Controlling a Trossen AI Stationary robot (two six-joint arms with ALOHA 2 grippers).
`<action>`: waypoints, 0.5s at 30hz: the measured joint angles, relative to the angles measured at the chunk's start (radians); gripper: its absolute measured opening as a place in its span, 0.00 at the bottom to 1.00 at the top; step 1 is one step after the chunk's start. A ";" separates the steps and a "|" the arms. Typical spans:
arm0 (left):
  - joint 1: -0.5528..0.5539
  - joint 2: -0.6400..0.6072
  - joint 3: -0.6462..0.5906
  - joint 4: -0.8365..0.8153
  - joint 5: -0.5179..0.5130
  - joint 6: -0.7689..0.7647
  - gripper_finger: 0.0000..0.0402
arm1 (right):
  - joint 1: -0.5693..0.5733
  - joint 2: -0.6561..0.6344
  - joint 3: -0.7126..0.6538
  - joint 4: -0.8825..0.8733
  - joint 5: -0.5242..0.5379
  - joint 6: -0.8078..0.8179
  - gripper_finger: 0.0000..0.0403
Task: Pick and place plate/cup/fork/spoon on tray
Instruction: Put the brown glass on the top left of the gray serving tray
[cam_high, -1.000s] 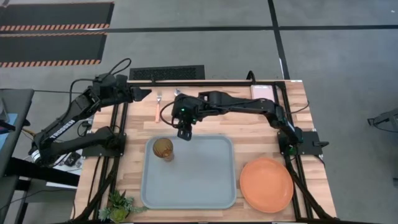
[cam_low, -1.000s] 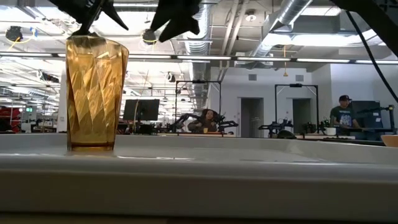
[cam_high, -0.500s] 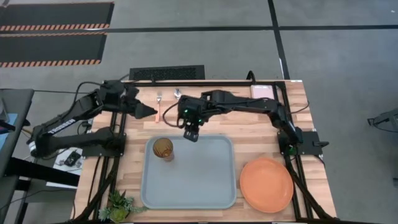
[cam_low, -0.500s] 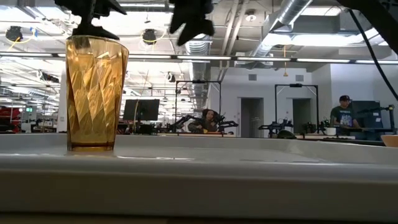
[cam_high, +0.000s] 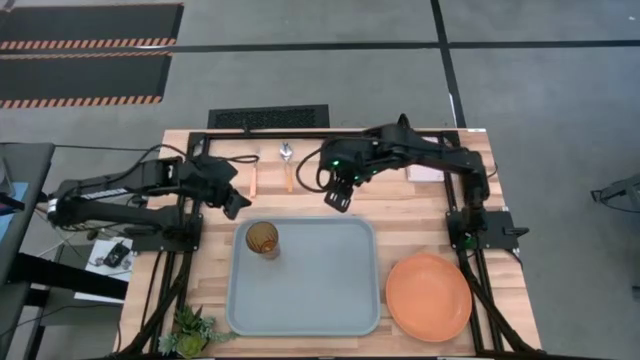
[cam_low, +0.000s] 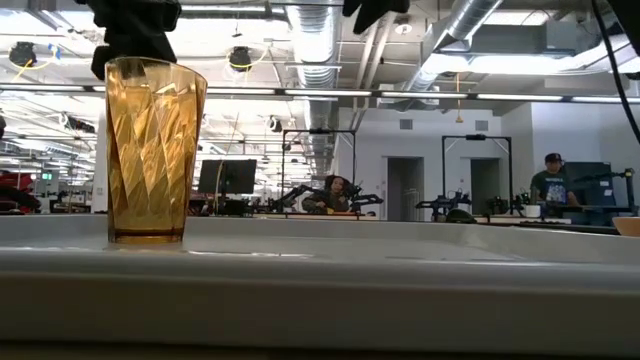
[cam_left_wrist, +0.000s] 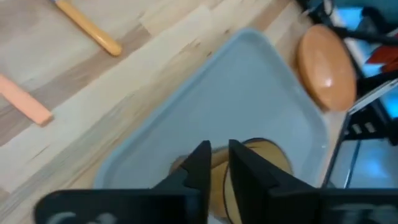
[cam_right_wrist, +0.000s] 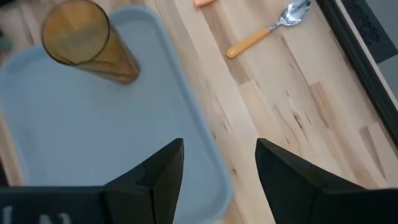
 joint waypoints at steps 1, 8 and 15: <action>-0.007 0.016 0.000 0.000 0.000 0.006 0.14 | 0.001 -0.007 0.000 -0.002 0.001 0.007 0.55; -0.065 0.130 0.002 0.014 0.043 0.086 0.44 | 0.032 -0.038 0.000 -0.070 0.002 0.037 0.55; -0.095 0.236 0.051 -0.021 0.005 0.127 0.62 | 0.075 -0.033 0.000 -0.088 0.002 0.055 0.55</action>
